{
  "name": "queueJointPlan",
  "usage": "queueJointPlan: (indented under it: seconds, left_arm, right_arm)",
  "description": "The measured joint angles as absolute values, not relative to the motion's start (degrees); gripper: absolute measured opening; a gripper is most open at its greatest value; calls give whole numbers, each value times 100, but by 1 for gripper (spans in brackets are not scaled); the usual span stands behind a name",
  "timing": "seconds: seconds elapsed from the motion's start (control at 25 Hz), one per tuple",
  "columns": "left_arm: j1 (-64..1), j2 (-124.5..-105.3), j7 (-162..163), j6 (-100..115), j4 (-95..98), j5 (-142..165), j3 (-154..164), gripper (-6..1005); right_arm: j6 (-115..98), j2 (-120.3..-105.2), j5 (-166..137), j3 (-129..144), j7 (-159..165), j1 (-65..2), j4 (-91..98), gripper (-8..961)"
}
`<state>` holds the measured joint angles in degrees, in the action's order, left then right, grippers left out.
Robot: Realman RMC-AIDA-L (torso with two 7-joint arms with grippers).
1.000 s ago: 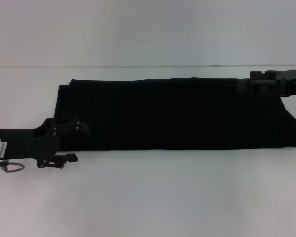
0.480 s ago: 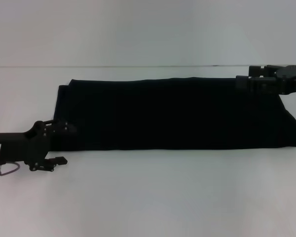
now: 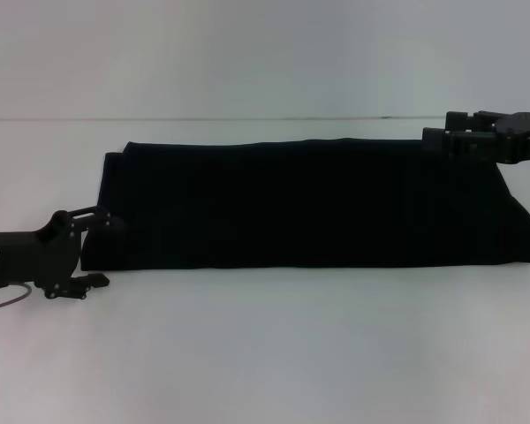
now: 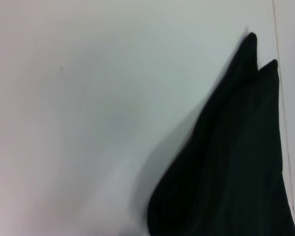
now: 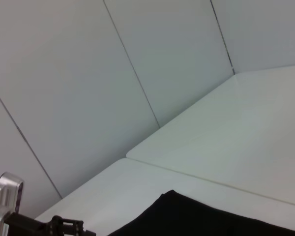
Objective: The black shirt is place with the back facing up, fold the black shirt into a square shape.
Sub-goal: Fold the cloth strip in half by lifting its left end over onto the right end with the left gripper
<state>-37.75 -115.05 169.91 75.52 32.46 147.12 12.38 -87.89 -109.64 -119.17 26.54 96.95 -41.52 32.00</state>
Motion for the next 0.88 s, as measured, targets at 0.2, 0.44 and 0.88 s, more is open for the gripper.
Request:
queueJointPlan:
  seconds: [0.2, 0.44, 0.88]
  left_arm:
    - [-3771, -11516, 16993, 7437, 3190, 14709, 1250, 916]
    - [-3776, -11512, 16964, 7309, 3103, 14672, 1247, 915]
    - [-3820, -11508, 16884, 6909, 3093, 14557, 1231, 915]
  right_arm:
    - [-8791, -10958, -11841, 2654, 9713, -4128, 3200, 930]
    - [-8790, -10954, -11838, 2654, 9720, -4128, 3199, 930]
    - [-8813, -10954, -11838, 2593, 9745, -4131, 3250, 930]
